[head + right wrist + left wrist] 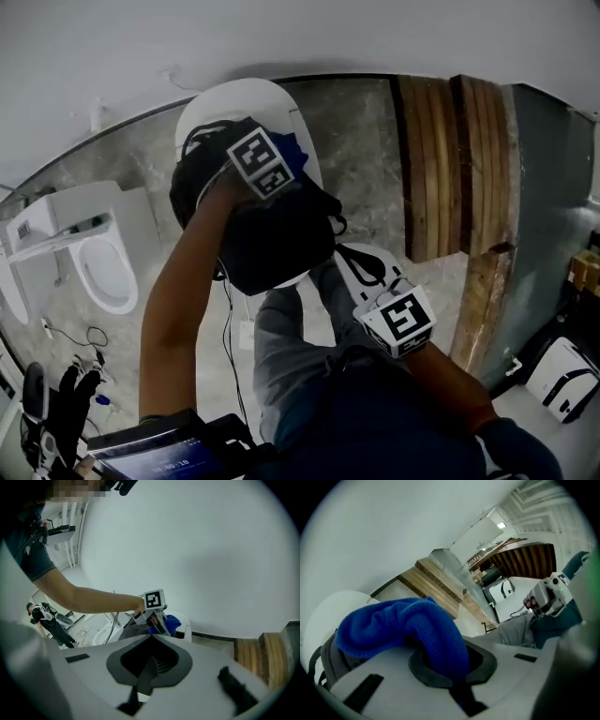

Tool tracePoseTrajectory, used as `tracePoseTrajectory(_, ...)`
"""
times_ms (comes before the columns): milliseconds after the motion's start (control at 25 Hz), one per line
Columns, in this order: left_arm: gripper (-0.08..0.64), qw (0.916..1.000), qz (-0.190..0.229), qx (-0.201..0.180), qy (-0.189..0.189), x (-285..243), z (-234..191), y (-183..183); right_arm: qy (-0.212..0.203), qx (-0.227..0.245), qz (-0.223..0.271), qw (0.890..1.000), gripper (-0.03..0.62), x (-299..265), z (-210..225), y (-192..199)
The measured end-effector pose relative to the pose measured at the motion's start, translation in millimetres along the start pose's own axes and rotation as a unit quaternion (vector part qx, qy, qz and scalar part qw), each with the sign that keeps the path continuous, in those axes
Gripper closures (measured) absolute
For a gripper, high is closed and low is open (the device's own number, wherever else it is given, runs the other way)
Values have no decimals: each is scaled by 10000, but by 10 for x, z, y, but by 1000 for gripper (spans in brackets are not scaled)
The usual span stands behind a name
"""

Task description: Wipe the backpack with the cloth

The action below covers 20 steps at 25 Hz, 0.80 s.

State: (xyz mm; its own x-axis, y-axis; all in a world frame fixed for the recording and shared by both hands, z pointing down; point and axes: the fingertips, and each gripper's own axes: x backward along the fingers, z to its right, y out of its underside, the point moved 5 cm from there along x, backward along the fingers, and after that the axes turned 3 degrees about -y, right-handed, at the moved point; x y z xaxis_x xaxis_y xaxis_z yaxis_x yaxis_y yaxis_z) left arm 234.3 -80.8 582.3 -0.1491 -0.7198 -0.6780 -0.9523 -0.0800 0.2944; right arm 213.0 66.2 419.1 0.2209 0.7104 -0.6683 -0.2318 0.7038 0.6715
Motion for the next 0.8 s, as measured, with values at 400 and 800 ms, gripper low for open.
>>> tracePoseTrajectory(400,543,9949,-851,-356,400,-811,1266,317,295,-236,154,9992,591,277,264,154)
tracePoseTrajectory(800,543,9076,2886,3044,-205,-1642,1255,688,209,-85,20,9997,591,256,203,187)
